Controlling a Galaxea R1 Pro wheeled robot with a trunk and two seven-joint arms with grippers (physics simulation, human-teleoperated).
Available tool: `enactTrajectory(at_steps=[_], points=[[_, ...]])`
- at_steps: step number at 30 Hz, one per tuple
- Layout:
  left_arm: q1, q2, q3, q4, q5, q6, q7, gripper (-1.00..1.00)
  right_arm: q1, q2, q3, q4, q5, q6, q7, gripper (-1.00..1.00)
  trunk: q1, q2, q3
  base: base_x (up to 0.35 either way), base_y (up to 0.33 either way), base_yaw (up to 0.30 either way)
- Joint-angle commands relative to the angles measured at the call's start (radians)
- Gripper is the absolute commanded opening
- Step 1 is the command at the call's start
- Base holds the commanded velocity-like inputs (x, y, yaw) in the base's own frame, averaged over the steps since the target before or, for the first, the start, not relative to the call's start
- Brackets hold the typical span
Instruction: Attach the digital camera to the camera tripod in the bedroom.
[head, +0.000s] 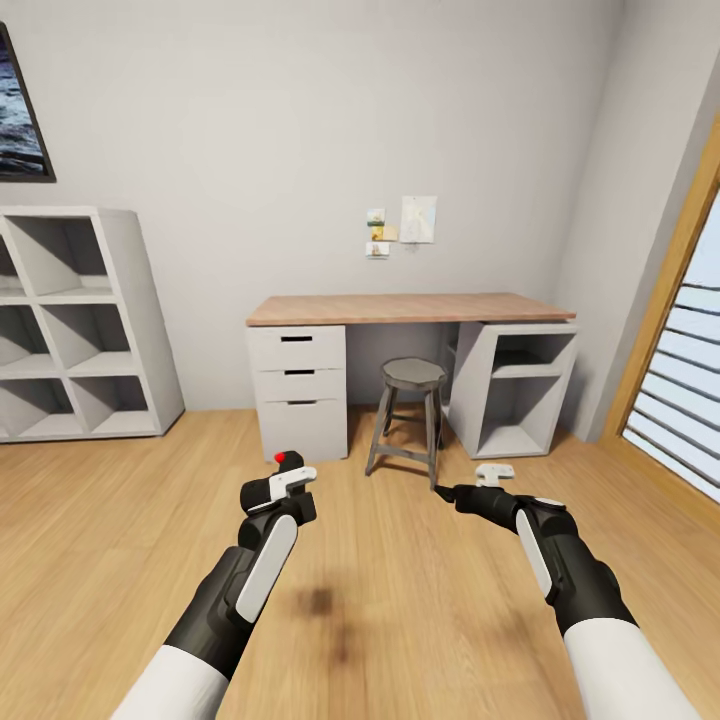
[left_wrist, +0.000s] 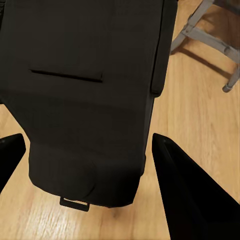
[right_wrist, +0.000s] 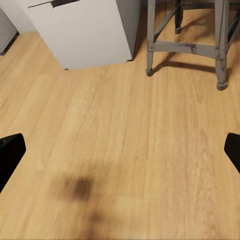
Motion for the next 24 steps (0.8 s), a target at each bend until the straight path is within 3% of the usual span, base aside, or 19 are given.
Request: enactTrajectory(at_steps=[1, 24], points=[[-0.001, 0.0, -0.001, -0.001, 0.009, 0.002, 0.008, -1.0, -0.001, 0.0, -0.002, -0.001, 0.0, 0.006, 0.004, 1.0, -0.004, 0.007, 0.002, 0.0, 0.0, 0.0], [-0.001, -0.001, -0.001, -0.001, 0.009, 0.001, 0.003, -1.0, -0.001, 0.0, -0.003, -0.001, -0.007, 0.04, 0.004, 1.0, -0.092, 0.168, 0.074, 0.0, 0.0, 0.0]])
